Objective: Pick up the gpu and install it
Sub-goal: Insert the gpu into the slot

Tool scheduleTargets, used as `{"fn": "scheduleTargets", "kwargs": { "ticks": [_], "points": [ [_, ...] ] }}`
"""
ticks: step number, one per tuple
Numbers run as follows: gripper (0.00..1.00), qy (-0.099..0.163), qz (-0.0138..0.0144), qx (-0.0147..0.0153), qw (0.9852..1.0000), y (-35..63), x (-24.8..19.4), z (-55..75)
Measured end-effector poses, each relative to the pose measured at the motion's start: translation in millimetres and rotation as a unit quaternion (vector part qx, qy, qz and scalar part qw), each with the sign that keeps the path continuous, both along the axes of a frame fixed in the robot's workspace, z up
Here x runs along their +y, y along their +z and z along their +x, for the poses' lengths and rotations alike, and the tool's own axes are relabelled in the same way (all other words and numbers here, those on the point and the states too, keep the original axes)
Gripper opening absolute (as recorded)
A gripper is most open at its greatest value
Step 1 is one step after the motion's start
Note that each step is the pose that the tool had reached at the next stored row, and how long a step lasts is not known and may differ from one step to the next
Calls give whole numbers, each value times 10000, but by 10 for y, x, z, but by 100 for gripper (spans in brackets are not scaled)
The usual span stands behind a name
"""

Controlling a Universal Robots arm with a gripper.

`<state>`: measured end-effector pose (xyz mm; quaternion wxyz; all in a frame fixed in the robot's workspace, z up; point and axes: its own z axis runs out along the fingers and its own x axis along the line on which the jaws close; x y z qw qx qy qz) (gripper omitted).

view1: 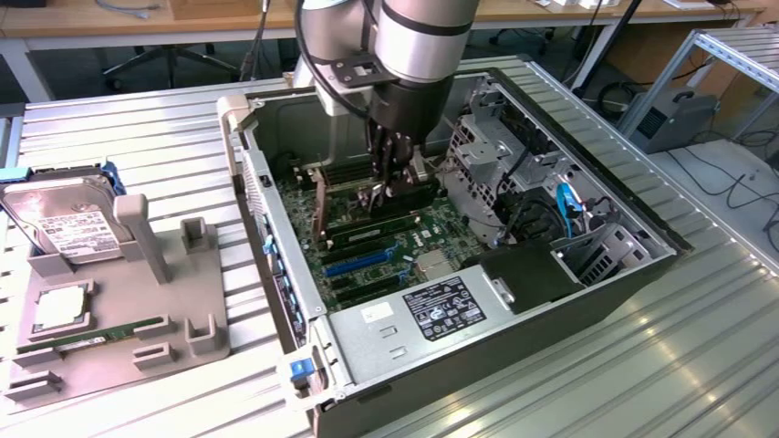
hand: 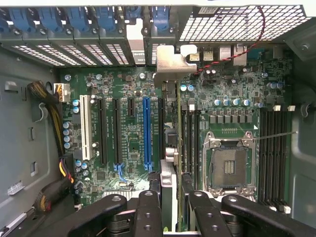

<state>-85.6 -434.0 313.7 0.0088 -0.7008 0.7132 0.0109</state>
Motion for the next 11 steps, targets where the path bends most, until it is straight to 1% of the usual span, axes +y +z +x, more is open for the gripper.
{"fn": "scheduleTargets", "kwargs": {
  "ticks": [8,11],
  "points": [
    [27,0,0,0,10000,-8,0,-7],
    [27,0,1,-1,10000,-11,0,-28]
  ]
}}
